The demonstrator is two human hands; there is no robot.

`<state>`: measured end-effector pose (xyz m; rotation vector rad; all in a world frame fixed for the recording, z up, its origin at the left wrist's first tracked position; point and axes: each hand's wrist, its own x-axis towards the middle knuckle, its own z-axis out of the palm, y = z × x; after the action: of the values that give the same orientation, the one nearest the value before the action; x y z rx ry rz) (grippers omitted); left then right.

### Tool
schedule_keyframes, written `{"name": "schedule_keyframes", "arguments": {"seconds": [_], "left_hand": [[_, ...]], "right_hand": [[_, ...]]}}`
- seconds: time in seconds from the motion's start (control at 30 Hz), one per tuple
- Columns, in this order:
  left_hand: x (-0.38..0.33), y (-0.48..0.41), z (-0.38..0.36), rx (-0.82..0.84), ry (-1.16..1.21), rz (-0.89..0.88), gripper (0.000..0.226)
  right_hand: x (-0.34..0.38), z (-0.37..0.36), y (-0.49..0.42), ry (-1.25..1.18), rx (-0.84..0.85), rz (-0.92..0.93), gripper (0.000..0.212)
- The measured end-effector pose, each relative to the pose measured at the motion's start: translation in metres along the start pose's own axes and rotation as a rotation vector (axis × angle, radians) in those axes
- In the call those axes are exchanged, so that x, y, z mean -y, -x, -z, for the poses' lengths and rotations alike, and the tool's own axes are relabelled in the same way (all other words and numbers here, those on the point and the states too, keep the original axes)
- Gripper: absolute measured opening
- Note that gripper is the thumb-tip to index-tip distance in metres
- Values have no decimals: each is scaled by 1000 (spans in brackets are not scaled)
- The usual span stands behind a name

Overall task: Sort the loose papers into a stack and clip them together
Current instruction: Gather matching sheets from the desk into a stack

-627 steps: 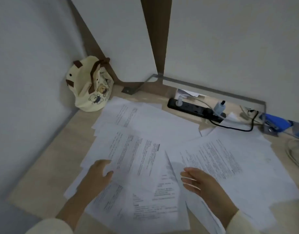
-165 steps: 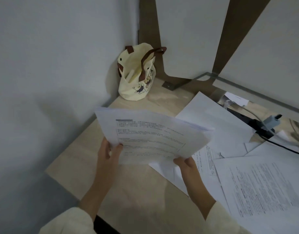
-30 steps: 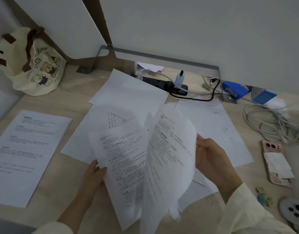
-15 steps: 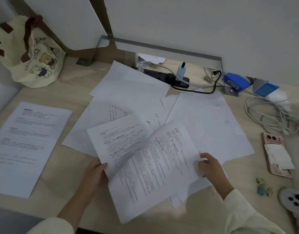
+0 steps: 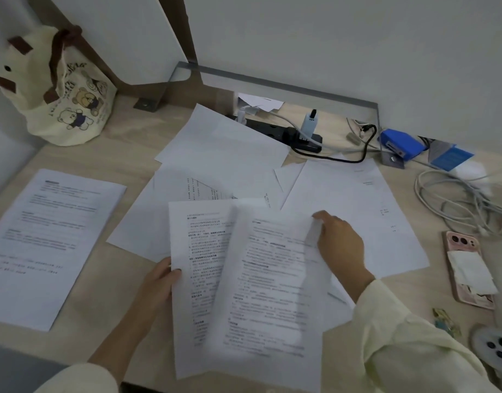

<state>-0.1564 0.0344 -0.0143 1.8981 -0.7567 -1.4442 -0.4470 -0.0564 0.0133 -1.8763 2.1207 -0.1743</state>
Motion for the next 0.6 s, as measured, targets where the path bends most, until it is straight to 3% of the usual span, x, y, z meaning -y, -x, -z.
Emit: {"name": "schedule_keyframes", "arguments": {"seconds": [0.2, 0.37, 0.47, 0.6], "left_hand": [[-2, -1, -13, 71, 7, -19, 19], [-2, -15, -9, 26, -49, 4, 21], [-7, -27, 4, -53, -67, -7, 21], [-13, -45, 23, -136, -90, -27, 19]], "right_hand": [[59, -18, -14, -115, 52, 121, 37], [52, -27, -26, -323, 107, -81, 29], [27, -30, -34, -112, 159, -72, 35], [16, -32, -50, 200, 256, 159, 51]]}}
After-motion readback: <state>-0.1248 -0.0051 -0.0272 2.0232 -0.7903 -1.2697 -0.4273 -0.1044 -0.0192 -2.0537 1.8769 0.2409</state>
